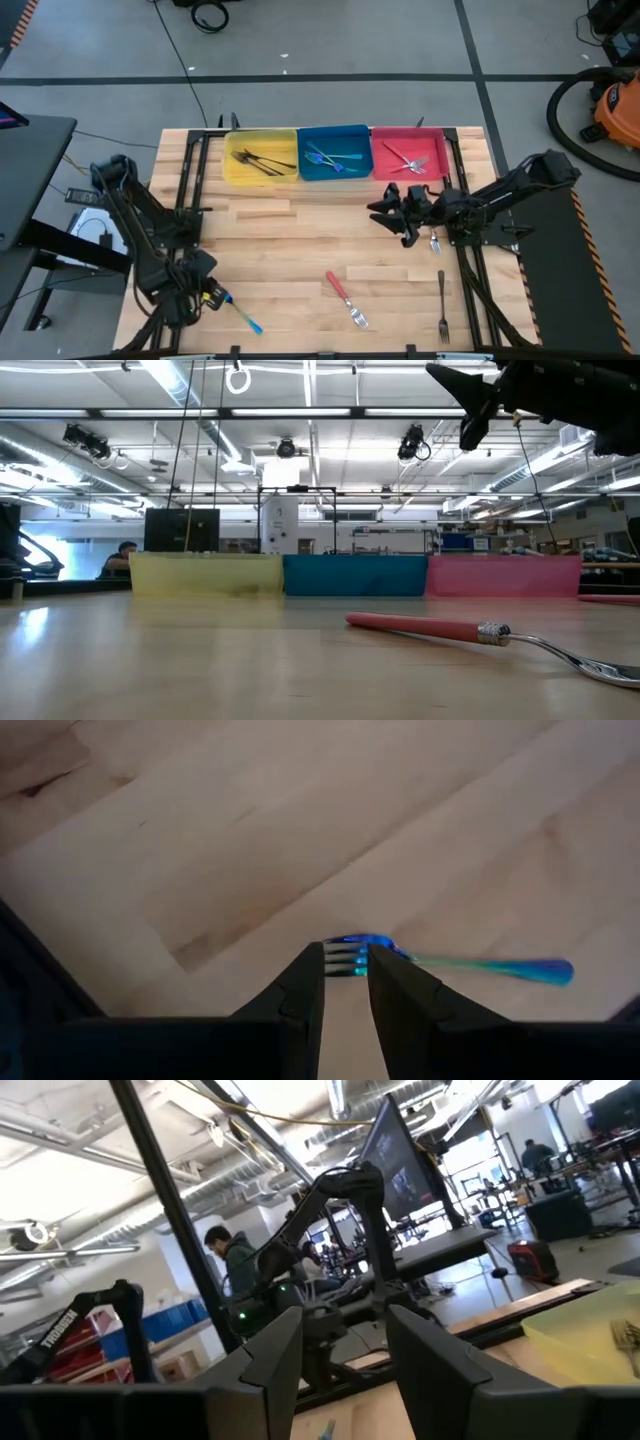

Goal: Sort silverware by color (type)
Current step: Put the blue fork into the blue bin

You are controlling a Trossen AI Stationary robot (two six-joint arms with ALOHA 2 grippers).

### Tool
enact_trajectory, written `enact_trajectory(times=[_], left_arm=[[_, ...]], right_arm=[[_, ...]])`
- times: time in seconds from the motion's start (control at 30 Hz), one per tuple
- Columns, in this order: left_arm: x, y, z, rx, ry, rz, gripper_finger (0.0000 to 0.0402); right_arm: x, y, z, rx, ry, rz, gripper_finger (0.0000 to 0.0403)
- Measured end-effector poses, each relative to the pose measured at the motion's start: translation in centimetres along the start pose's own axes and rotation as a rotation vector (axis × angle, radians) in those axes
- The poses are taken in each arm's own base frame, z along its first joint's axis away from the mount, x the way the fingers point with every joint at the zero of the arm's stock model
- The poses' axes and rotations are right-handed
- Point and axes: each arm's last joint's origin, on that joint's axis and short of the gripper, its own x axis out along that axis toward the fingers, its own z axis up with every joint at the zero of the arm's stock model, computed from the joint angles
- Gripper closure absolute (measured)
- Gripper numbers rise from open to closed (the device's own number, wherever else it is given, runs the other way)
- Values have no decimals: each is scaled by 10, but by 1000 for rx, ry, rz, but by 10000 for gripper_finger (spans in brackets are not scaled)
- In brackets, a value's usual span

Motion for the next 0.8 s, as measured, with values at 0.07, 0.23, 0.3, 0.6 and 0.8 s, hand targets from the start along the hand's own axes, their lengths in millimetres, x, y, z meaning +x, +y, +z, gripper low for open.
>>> enact_trajectory(times=[0.07, 0.23, 0.3, 0.6, 0.8], left_arm=[[3, 0, -3, -22, -7, 12, 322], [8, 1, -15, -22, -14, 10, 322], [10, 2, -19, -6, -17, 5, 322], [26, 7, -24, 0, -36, 31, 322], [49, 20, -25, -15, 28, -32, 322]], right_arm=[[3, 3, 0, 4, -1, 13, 247], [11, 12, -4, 2, 18, 44, 247], [14, 15, -6, -9, 26, 54, 247], [31, 20, -13, -14, 48, 64, 247], [40, 20, -19, -18, 66, 58, 247]])
